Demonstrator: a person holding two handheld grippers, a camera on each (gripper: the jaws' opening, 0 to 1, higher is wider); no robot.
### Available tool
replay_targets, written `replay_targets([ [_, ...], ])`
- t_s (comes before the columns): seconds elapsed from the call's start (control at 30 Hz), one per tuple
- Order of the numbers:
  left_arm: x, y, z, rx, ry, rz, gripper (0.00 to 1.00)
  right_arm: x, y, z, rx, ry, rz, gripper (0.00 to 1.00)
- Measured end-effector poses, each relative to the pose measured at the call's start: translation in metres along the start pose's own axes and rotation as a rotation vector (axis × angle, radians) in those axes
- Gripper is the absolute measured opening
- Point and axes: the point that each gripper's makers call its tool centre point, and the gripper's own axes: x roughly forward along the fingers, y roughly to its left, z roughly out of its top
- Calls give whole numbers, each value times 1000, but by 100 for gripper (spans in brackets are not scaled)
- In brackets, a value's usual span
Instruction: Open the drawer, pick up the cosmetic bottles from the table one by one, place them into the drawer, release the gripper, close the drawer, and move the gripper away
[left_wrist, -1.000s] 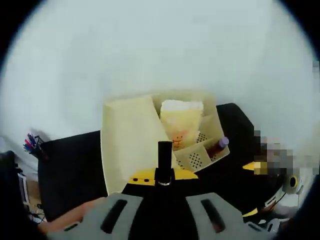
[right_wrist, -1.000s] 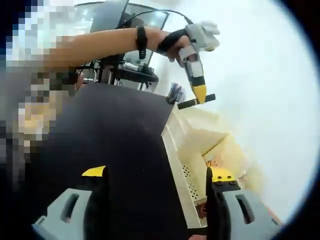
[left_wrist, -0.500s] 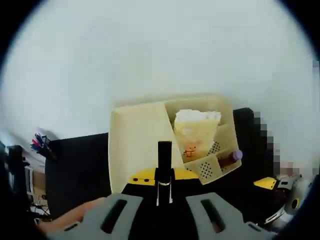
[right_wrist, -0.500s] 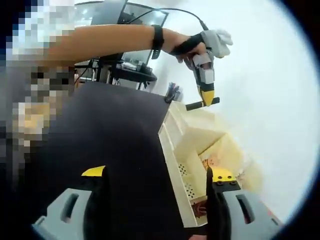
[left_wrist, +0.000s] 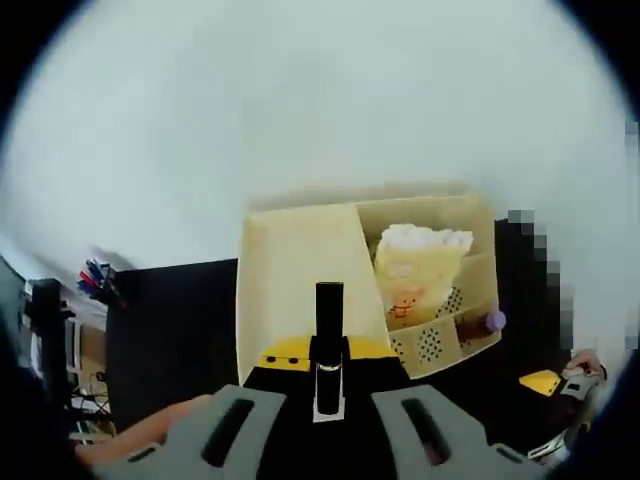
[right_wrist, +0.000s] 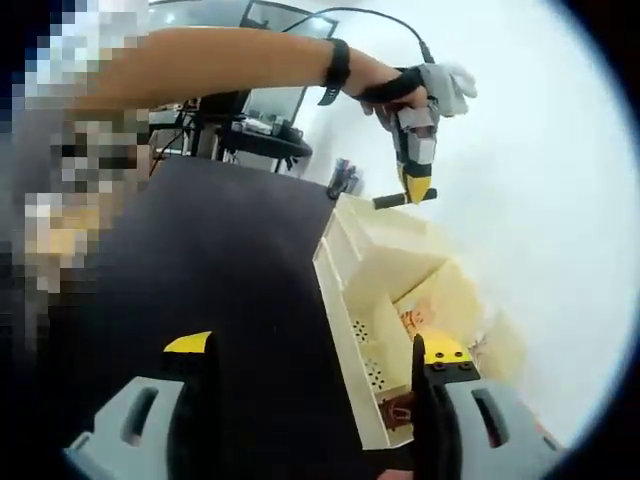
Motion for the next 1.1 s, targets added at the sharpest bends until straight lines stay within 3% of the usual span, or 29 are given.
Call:
replay_targets([
  [0.13, 7, 2, -3, 16, 31, 36, 7, 2, -1, -5, -3, 8, -10, 74],
  [0.4, 23, -10, -19, 32, 72, 28, 7, 7, -1, -9, -2, 8, -1, 73],
  [0.73, 38, 4, -13, 27, 114, 32, 7, 10, -8, -21, 21, 26, -5, 71],
  [1.1, 47, 7, -20, 14, 129, 45, 7, 15, -4, -24, 17, 41, 13, 70],
])
